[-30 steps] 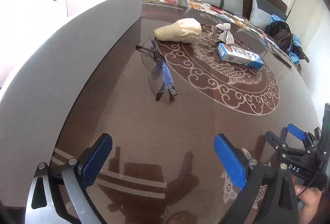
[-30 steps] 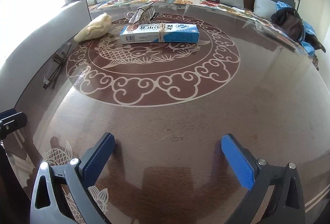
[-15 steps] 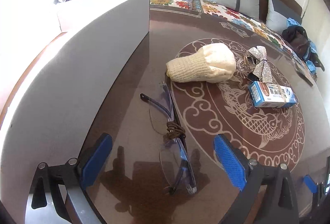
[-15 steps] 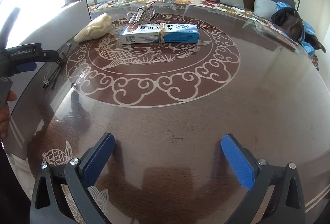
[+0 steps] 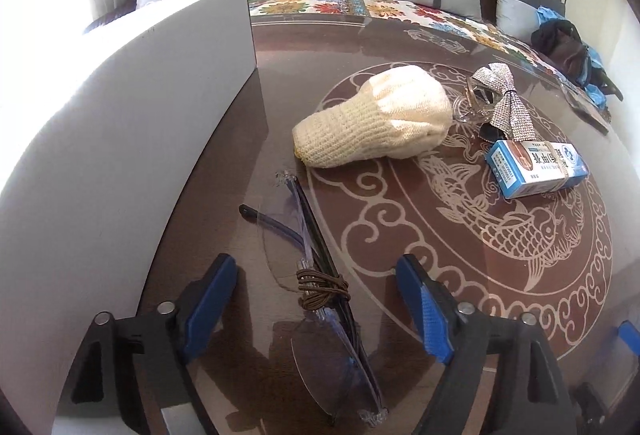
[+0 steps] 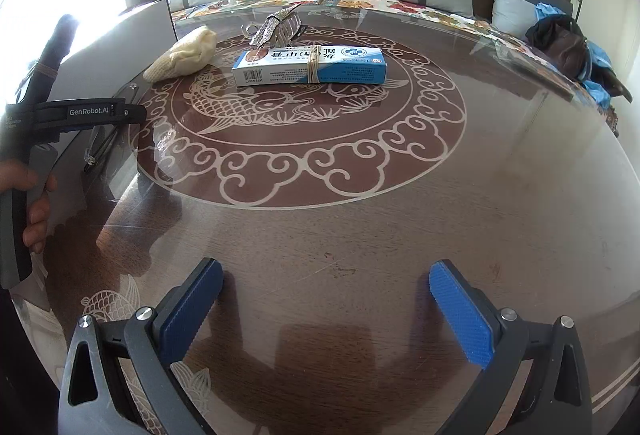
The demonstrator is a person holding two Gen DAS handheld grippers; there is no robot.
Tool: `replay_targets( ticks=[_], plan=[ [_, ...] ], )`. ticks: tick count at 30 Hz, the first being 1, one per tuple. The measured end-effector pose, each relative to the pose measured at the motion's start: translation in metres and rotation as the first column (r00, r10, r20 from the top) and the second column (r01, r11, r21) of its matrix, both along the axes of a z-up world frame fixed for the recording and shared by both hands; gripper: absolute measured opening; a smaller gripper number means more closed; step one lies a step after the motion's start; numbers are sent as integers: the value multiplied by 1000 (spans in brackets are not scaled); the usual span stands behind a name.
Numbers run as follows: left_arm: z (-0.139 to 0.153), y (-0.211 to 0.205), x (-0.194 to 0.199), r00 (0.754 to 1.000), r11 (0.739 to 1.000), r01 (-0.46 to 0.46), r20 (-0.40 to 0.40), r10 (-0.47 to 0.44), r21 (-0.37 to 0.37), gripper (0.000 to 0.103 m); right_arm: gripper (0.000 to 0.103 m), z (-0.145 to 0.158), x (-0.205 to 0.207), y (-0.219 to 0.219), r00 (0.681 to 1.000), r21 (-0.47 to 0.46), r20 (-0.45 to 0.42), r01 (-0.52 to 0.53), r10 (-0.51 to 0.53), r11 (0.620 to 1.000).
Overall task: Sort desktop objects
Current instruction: 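Lower the left tool onto the clear glasses with brown cord, then hold the open left tool around the glasses' cord-wrapped bridge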
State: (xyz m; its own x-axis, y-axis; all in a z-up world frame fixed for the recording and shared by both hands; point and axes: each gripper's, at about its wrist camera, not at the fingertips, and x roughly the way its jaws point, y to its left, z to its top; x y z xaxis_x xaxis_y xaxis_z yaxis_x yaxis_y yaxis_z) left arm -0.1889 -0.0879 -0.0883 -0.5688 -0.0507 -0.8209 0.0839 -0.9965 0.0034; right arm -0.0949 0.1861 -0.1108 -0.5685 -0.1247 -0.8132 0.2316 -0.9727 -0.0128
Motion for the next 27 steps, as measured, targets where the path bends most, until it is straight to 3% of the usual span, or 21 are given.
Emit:
replay_targets(
  ticks=[2, 4, 12, 15, 17, 20, 22, 27],
  plan=[
    [3, 3, 1, 1000, 1000, 30, -2, -30, 1, 34, 103, 0, 0, 0, 1000, 0, 0, 0, 0, 1000],
    [5, 7, 3, 999, 999, 53, 2, -53, 11, 26, 103, 0, 0, 0, 1000, 0, 0, 0, 0, 1000],
    [6, 16, 42, 996, 995, 87, -10, -87, 43, 26, 103, 0, 0, 0, 1000, 0, 0, 0, 0, 1000],
    [6, 16, 47, 996, 996, 85, -16, -85, 29, 31, 103, 0, 0, 0, 1000, 0, 0, 0, 0, 1000],
    [5, 18, 45, 995, 995, 103, -6, -103, 12, 55, 103, 0, 0, 0, 1000, 0, 0, 0, 0, 1000],
    [2, 17, 42, 995, 995, 100, -5, -100, -18, 74, 103, 0, 0, 0, 1000, 0, 0, 0, 0, 1000],
    [0, 11, 42, 996, 996, 85, -11, -85, 5, 80, 103, 0, 0, 0, 1000, 0, 0, 0, 0, 1000],
    [-2, 9, 43, 996, 996, 85, -23, -85, 2, 83, 103, 0, 0, 0, 1000, 0, 0, 0, 0, 1000]
  ],
)
